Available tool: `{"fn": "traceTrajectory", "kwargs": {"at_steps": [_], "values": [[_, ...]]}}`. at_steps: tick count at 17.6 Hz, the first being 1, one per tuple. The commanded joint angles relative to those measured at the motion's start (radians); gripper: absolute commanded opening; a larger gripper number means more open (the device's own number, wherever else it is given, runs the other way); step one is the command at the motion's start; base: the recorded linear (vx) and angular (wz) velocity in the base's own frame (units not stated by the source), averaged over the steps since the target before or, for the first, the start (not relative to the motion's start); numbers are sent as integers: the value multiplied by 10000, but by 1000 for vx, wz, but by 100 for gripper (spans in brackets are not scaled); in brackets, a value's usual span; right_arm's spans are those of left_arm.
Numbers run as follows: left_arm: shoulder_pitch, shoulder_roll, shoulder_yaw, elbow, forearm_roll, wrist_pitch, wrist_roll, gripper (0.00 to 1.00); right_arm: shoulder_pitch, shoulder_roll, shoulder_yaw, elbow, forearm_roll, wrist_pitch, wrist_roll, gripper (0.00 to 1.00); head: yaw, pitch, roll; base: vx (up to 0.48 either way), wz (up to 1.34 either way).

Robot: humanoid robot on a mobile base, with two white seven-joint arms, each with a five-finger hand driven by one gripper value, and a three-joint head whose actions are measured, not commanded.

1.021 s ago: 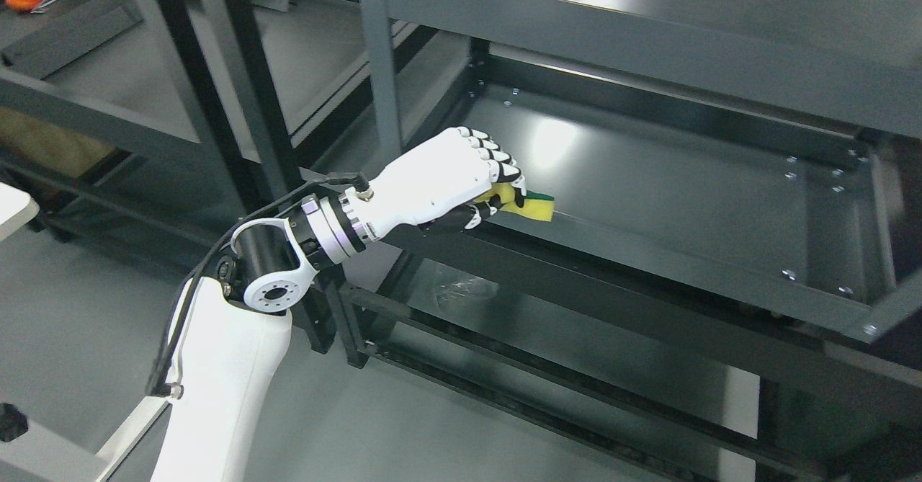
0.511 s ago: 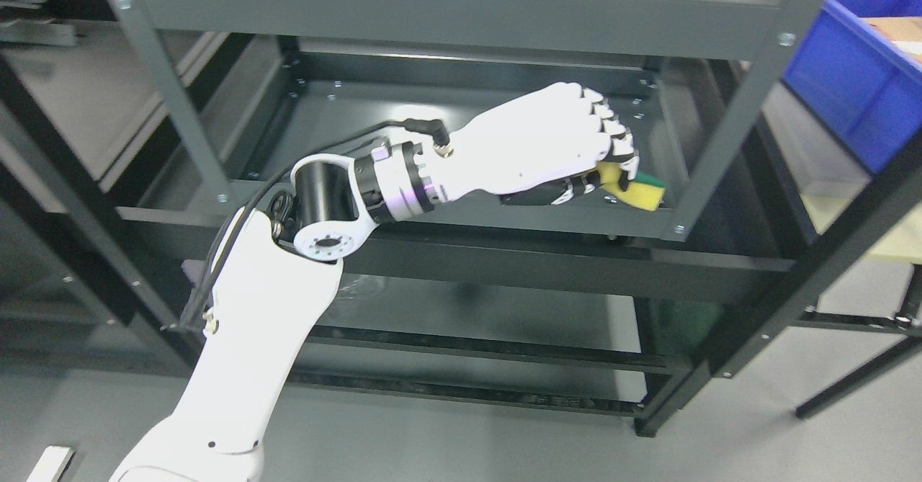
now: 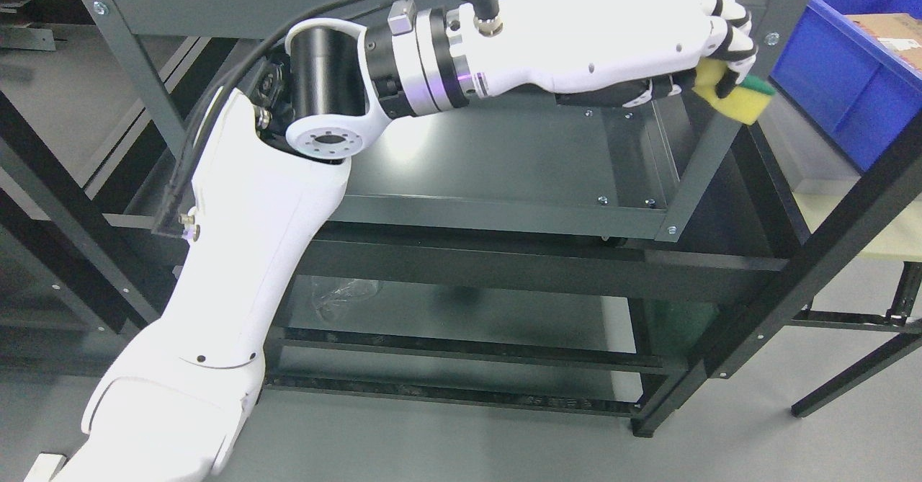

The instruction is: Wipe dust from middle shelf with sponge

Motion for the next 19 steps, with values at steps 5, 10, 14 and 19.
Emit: {"fn": "traceTrajectory", "kwargs": {"at_steps": [5,10,14,19], "values": [[159,265,134,-282,983,43,-801,1,5,-175,-1,-174,0,6,3,100,0,0,0,25,71],[617,3608,715,-543,2624,43,-756,1,5,-175,-1,-174,0,6,3,100,0,0,0,13,-91],[1967,6614,1453,-941,4693,43,-740,1,5,-175,14,-174,0,6,3,100,0,0,0,16,-89],[2565,8962,2296,-820,6137,43,-725,2,5,-175,-1,-174,0,6,3,100,0,-2,0,24,-60]]}}
